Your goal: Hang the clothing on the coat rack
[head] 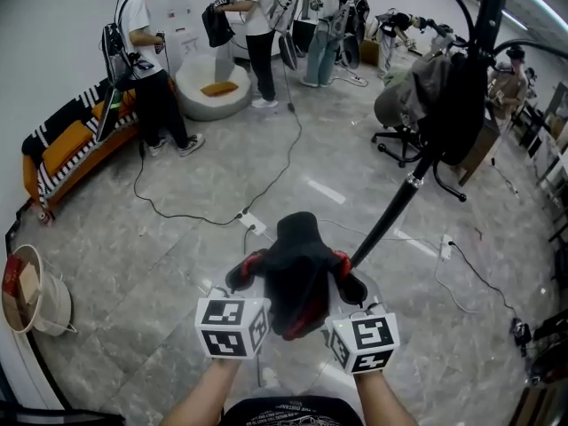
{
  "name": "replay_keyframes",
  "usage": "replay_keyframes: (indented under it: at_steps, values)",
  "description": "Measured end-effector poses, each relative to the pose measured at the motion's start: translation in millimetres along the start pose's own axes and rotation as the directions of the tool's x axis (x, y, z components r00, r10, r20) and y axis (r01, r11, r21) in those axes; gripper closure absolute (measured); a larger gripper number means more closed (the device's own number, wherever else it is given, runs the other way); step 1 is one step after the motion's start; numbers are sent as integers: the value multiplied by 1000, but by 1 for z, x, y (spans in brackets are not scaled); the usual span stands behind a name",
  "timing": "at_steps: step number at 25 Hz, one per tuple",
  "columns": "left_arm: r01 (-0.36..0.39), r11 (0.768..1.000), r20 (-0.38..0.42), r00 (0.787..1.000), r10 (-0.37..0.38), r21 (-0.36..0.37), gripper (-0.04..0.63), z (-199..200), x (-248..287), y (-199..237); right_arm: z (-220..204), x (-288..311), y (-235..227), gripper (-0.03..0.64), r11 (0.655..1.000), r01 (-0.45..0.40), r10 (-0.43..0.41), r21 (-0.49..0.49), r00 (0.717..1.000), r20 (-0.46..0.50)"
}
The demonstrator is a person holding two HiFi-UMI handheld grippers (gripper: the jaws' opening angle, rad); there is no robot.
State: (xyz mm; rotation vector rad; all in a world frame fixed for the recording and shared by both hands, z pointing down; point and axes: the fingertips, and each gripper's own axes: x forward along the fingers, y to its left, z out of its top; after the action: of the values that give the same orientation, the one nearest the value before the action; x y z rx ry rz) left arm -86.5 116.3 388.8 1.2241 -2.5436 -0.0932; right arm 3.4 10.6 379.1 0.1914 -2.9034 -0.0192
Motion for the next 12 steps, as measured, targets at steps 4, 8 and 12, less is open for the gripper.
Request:
replay_keyframes:
  at_steps: [4,8,12]
  values:
    - [23,1000,-1,1000,-23,7,571,3,11,1,2,6,-5,595,1000,24,-24,4,1000,8]
    - [40,999,-10,999,-39,12,571,12,30,7,8,20,-11,595,999,41,-41,13,999,9]
    - [58,998,-18,998,-58,24,571,17,47,10,12,33,-20,595,998,64,-64,24,998,16]
